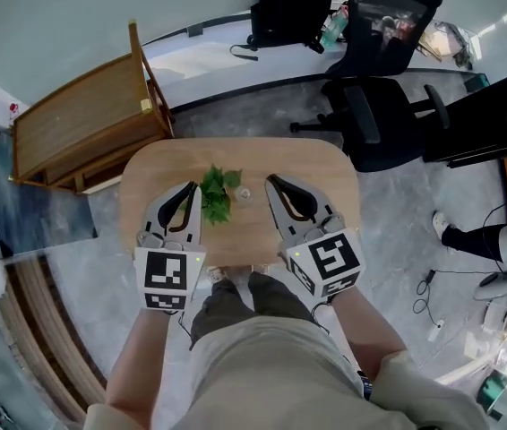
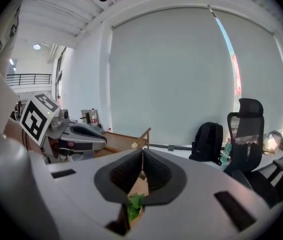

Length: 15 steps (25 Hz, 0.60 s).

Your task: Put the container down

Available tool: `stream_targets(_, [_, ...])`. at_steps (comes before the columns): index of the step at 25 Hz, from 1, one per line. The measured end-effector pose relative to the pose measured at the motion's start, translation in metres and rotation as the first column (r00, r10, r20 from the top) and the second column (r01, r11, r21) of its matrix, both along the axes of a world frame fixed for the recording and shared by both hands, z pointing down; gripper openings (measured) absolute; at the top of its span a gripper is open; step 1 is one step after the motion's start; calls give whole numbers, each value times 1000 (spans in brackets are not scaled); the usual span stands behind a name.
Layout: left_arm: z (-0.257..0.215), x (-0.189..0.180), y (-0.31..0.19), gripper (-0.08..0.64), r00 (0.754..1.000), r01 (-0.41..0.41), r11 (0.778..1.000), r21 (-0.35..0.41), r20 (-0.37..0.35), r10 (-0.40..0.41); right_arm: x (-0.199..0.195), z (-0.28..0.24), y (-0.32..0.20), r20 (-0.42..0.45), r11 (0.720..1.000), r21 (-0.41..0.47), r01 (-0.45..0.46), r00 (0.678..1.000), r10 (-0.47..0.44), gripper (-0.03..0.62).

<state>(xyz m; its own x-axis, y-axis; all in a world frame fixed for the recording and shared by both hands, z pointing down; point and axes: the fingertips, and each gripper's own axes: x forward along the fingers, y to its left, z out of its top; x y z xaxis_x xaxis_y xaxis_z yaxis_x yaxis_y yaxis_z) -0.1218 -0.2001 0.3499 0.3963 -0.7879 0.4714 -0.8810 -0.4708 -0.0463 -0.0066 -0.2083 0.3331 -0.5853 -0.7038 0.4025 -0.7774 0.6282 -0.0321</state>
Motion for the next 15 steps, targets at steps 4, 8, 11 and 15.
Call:
stream_targets(4, [-46,-5,7,11,1000,8,998,59,-17,-7,-3,-55,12,31,999,51,11,999,-12,-3])
stream_targets(8, [-84,-5,19,11,1000,-10,994,111,3,10,-6,-106,21,71,993,115,26,997,-34,-5])
stream_targets(11, [-111,-6,33,11,999,-31,988,153,22,28,-8,-143,31,92,983,179,32,994,-50,-5])
stream_targets(15, [-140,-7,52,11,999,-46,978,202,36,39,-10,-181,49,115,971,236,33,991,-62,-5])
